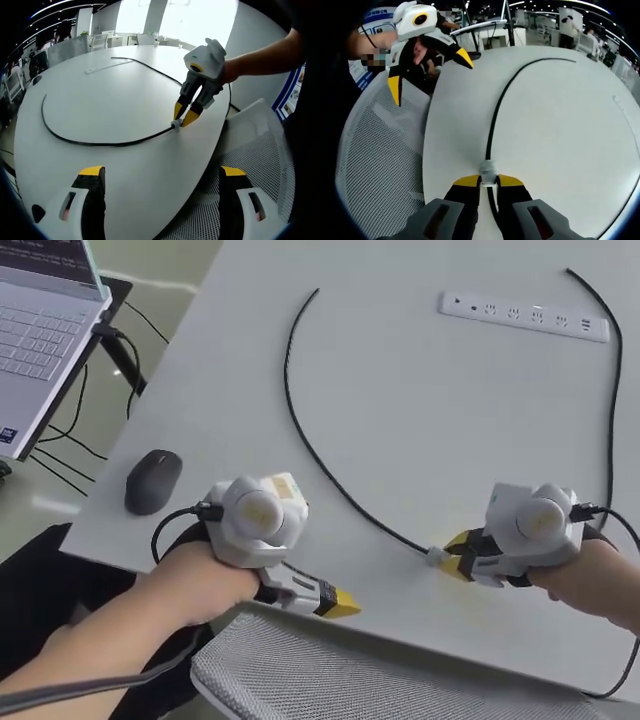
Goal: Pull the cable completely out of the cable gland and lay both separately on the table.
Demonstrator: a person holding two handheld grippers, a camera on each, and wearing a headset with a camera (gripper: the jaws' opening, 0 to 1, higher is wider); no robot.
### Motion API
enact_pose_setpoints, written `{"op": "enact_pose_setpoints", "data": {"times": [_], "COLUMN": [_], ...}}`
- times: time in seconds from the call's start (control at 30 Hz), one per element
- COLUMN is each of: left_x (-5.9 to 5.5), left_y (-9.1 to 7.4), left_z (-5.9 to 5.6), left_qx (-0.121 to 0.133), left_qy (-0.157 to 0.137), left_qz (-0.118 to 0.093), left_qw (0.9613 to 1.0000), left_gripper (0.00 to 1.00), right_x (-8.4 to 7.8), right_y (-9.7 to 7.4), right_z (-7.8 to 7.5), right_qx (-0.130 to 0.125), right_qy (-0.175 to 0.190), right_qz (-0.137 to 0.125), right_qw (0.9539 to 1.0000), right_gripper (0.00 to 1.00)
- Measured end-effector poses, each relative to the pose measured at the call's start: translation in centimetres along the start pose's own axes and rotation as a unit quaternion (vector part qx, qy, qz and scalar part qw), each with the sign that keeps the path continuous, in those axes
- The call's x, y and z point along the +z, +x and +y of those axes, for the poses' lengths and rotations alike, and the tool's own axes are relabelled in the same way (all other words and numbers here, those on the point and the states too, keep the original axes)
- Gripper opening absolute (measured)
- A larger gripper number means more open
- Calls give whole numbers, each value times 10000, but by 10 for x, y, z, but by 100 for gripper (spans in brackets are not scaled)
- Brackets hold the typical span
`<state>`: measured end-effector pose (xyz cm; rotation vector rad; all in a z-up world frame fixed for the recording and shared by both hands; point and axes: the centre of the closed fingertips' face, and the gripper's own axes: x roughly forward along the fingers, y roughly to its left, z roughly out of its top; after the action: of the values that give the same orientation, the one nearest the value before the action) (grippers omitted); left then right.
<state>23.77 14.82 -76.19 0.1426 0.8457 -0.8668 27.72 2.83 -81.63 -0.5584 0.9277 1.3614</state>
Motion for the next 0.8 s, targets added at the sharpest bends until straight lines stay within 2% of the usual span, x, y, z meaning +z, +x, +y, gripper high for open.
{"op": "enact_pose_setpoints", "data": {"times": [0.2, 0.47, 0.67, 0.8], "left_x": [4, 14, 30, 37], "left_y": [2, 2, 3, 4], "left_z": [-5, -13, -20, -25], "left_qx": [-55, -111, -212, -279], "left_qy": [44, 135, 237, 304], "left_qz": [-34, -150, -341, -388], "left_qw": [10000, 9997, 9989, 9984], "left_gripper": [94, 93, 92, 92], "right_x": [0, 8, 19, 29], "right_y": [-6, -19, -30, -38], "right_z": [3, 9, 17, 22], "right_qx": [-39, -99, -120, -146], "right_qy": [2, -5, -98, -214], "right_qz": [35, -80, -180, -243], "right_qw": [10000, 9999, 9997, 9994], "right_gripper": [7, 7, 6, 6]}}
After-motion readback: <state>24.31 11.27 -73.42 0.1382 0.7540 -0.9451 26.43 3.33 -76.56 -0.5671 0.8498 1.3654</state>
